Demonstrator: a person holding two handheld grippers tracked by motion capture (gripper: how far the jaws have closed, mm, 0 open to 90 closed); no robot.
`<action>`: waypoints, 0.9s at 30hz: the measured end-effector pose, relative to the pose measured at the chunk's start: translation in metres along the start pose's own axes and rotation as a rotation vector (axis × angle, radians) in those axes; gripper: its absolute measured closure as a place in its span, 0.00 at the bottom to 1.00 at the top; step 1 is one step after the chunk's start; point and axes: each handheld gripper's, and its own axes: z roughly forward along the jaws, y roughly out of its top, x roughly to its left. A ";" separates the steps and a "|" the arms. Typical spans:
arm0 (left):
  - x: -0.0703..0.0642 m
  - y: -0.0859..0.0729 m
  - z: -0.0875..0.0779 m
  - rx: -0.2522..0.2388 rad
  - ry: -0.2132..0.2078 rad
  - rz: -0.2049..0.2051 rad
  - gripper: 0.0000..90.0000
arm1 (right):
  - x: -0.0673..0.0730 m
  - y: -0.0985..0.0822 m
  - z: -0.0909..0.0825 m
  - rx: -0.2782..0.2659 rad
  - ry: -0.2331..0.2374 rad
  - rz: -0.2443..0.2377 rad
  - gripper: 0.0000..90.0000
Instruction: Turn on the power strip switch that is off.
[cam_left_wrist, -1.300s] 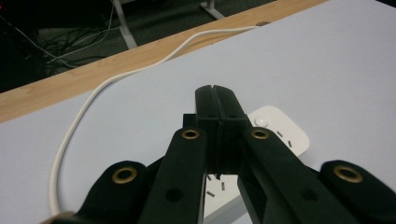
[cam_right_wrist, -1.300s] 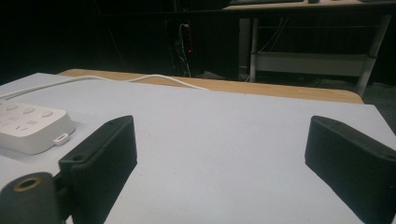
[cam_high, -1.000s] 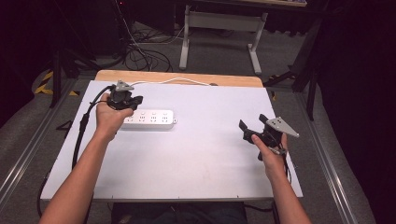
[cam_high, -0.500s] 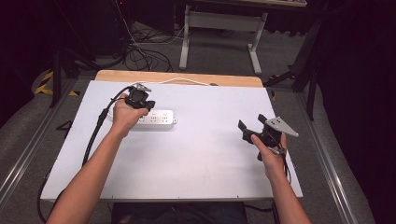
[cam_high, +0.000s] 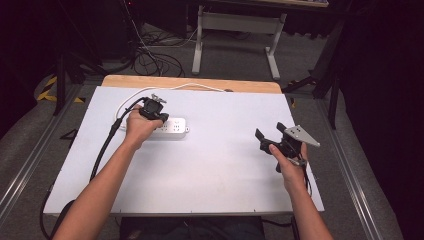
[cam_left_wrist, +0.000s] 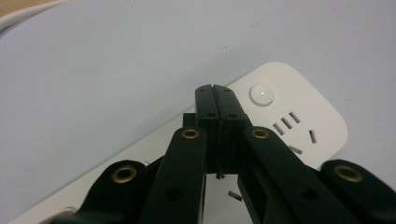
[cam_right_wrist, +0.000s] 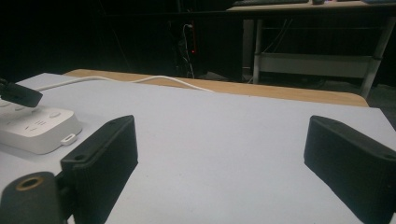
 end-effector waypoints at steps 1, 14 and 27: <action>0.001 0.000 0.001 0.002 0.001 -0.003 1.00 | 0.000 0.000 0.000 0.000 -0.001 0.000 0.11; 0.006 -0.004 0.005 -0.002 -0.016 -0.010 1.00 | -0.001 0.001 -0.001 -0.006 -0.009 -0.002 0.11; -0.003 -0.009 0.005 -0.014 -0.040 0.008 1.00 | -0.001 0.001 -0.003 -0.006 -0.011 0.004 0.11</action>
